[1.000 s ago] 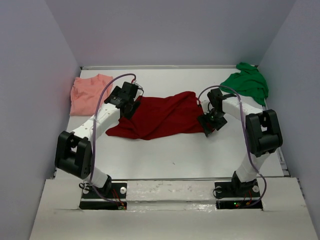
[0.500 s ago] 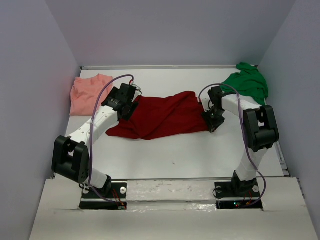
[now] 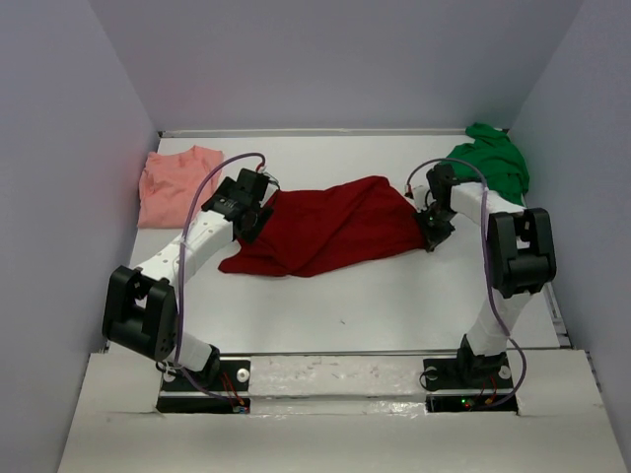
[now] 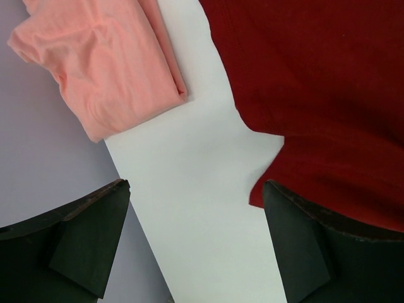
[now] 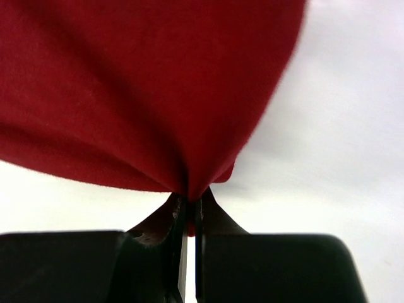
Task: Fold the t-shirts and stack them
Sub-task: Flatten the tshirt out
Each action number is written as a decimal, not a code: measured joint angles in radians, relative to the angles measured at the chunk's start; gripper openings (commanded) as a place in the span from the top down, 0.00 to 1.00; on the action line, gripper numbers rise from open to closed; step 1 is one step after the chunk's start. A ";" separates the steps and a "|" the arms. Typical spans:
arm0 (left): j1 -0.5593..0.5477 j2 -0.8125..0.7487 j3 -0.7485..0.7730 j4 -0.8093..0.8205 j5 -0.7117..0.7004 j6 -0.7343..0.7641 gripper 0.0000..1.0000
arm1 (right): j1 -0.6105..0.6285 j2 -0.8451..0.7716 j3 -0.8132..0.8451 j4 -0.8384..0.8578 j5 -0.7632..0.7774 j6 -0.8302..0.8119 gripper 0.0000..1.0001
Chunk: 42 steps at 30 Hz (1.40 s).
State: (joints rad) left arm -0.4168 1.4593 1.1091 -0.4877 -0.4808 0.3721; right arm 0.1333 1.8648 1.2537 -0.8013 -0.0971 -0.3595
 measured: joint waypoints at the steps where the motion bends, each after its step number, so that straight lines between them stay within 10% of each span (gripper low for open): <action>1: 0.000 0.000 -0.007 -0.002 0.005 0.001 0.01 | -0.016 0.000 0.012 0.000 0.016 0.000 1.00; 18: -0.037 -0.025 -0.102 -0.071 0.215 0.054 0.09 | -0.073 0.079 0.353 0.027 0.191 0.043 1.00; 27: -0.106 -0.039 -0.101 -0.196 0.509 0.148 0.46 | -0.073 0.086 0.351 0.016 0.166 0.054 1.00; 42: -0.134 -0.013 -0.209 -0.216 0.538 0.215 0.40 | -0.073 0.086 0.335 0.005 0.141 0.064 1.00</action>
State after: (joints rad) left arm -0.5507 1.4464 0.9001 -0.7040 0.0570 0.5869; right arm 0.0601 1.9511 1.5883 -0.7967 0.0437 -0.2951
